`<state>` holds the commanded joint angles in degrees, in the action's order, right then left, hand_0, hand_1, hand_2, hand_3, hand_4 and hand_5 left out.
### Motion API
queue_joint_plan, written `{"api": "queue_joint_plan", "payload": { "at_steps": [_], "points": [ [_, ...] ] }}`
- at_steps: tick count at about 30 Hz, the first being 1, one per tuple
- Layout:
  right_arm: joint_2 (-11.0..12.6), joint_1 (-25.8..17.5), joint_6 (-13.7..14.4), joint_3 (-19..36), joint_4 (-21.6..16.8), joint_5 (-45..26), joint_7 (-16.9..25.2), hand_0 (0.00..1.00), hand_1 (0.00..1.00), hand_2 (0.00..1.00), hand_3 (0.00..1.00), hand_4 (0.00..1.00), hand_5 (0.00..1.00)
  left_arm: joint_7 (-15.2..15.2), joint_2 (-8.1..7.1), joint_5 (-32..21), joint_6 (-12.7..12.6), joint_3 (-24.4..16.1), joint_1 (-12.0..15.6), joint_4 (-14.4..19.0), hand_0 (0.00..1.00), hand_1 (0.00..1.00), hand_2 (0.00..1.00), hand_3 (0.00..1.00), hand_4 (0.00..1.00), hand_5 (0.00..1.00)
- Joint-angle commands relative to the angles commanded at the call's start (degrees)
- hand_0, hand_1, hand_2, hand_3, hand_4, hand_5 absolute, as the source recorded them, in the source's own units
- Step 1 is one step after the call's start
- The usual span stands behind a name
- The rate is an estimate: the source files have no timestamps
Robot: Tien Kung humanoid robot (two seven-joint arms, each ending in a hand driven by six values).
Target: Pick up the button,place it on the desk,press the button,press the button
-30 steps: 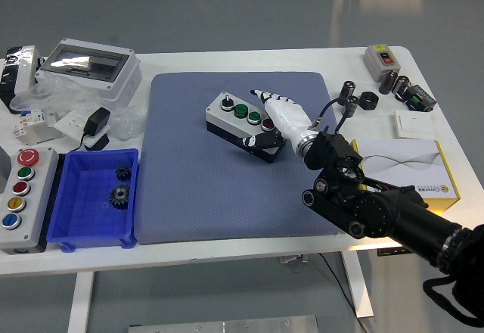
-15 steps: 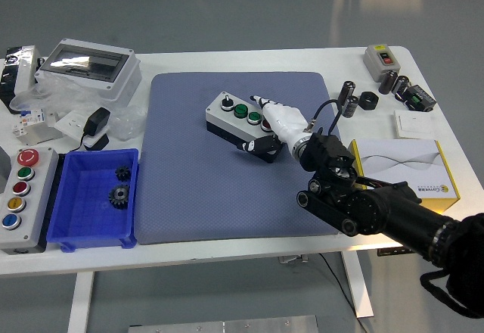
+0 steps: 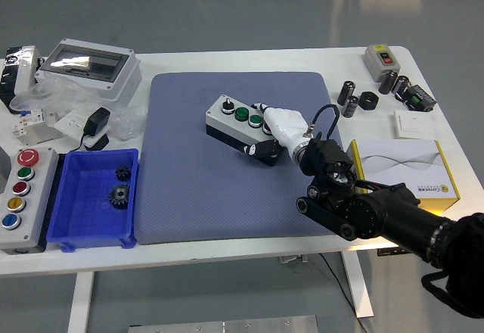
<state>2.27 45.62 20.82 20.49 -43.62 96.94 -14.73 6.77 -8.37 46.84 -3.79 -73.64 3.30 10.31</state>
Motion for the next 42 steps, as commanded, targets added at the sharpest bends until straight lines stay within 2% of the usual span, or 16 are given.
{"api": "queue_joint_plan", "payload": {
  "at_steps": [1, 2, 7, 8, 13, 14, 18, 23, 26, 31, 32, 36, 37, 38, 42],
  "points": [
    [0.04, -0.02, 0.08, -0.03, -0.01, 0.28, 0.02, 0.177, 0.399, 0.495, 0.781, 0.408, 0.088, -0.01, 0.0, 0.03, 0.0, -0.01, 0.01, 0.0, 0.656, 0.63, 0.62, 0.716, 0.805, 0.246],
    [0.12, -0.03, 0.22, -0.06, -0.05, 0.64, 0.07, 0.13, 0.331, 0.408, 0.622, 0.257, 0.002, -0.02, 0.0, 0.04, 0.0, -0.02, 0.01, 0.0, 0.656, 0.631, 0.62, 0.716, 0.805, 0.246],
    [1.81, -0.33, 0.47, 0.16, -2.32, 1.94, 1.45, 0.13, 0.331, 0.408, 0.622, 0.257, 0.002, -0.08, 0.11, 0.11, 0.01, -0.16, 0.0, 0.0, 0.656, 0.631, 0.62, 0.716, 0.805, 0.246],
    [2.69, -0.45, 0.31, 0.23, -3.46, 1.85, 2.08, 0.116, 0.311, 0.364, 0.457, 0.16, 0.002, -0.11, 0.15, 0.06, 0.02, -0.16, 0.0, 0.0, 0.656, 0.63, 0.62, 0.716, 0.806, 0.247],
    [8.45, -1.9, -1.37, 0.98, -10.79, -0.2, 5.8, 0.116, 0.311, 0.364, 0.457, 0.16, 0.002, -0.2, 0.44, -0.25, 0.06, -0.17, 0.12, 0.0, 0.656, 0.63, 0.62, 0.716, 0.806, 0.247],
    [9.9, -2.33, -1.91, 1.2, -12.87, -1.16, 6.64, 0.108, 0.3, 0.335, 0.316, 0.086, 0.002, -0.22, 0.51, -0.32, 0.07, -0.18, 0.16, 0.0, 0.657, 0.631, 0.62, 0.715, 0.806, 0.249],
    [15.48, -3.62, -3.26, 1.73, -20.85, -3.36, 9.51, 0.108, 0.3, 0.335, 0.316, 0.086, 0.002, -0.28, 0.71, -0.58, 0.13, -0.2, 0.34, 0.0, 0.657, 0.631, 0.62, 0.715, 0.806, 0.249],
    [22.77, -3.92, -2.19, -1.09, -30.88, 1.73, 12.15, 0.109, 0.298, 0.325, 0.302, 0.063, 0.002, -0.35, 0.86, -0.55, 0.19, -0.24, 0.36, 0.0, 0.657, 0.631, 0.62, 0.717, 0.81, 0.254],
    [25.66, -4.12, -1.27, -4.33, -35.12, 5.86, 12.64, 0.115, 0.305, 0.332, 0.314, 0.078, 0.002, -0.38, 0.91, -0.46, 0.23, -0.18, 0.23, 0.0, 0.657, 0.63, 0.62, 0.717, 0.811, 0.256],
    [25.2, -5.01, 0.63, -6.72, -34.94, 12.7, 12.3, 0.115, 0.305, 0.332, 0.314, 0.078, 0.002, -0.4, 1.0, -0.4, 0.29, -0.05, 0.05, 0.0, 0.657, 0.63, 0.62, 0.717, 0.811, 0.256],
    [24.97, -5.2, 0.98, -6.83, -34.55, 14.13, 12.01, 0.154, 0.331, 0.355, 0.359, 0.141, 0.002, -0.41, 1.02, -0.47, 0.3, 0.03, 0.04, 0.0, 0.657, 0.631, 0.62, 0.717, 0.811, 0.256],
    [24.29, -5.65, 1.48, -6.4, -33.11, 18.99, 11.22, 0.154, 0.331, 0.355, 0.359, 0.141, 0.002, -0.32, 1.05, -0.45, 0.32, 0.09, 0.07, 0.0, 0.657, 0.631, 0.62, 0.717, 0.811, 0.256],
    [24.1, -5.74, 1.55, -6.11, -32.65, 19.83, 11.09, 0.154, 0.331, 0.355, 0.359, 0.141, 0.002, -0.3, 1.07, -0.41, 0.32, 0.07, 0.08, 0.0, 0.657, 0.631, 0.62, 0.717, 0.811, 0.256],
    [23.9, -5.82, 1.51, -5.83, -32.18, 20.2, 10.96, 0.181, 0.346, 0.381, 0.391, 0.186, 0.002, -0.3, 1.07, -0.41, 0.32, 0.08, 0.07, 0.0, 0.657, 0.631, 0.62, 0.717, 0.811, 0.259],
    [23.04, -6.04, 1.02, -4.97, -30.36, 20.42, 10.58, 0.181, 0.346, 0.381, 0.391, 0.186, 0.002, -0.32, 1.1, -0.32, 0.31, 0.05, 0.04, 0.0, 0.657, 0.631, 0.62, 0.717, 0.811, 0.259]
  ]
}}
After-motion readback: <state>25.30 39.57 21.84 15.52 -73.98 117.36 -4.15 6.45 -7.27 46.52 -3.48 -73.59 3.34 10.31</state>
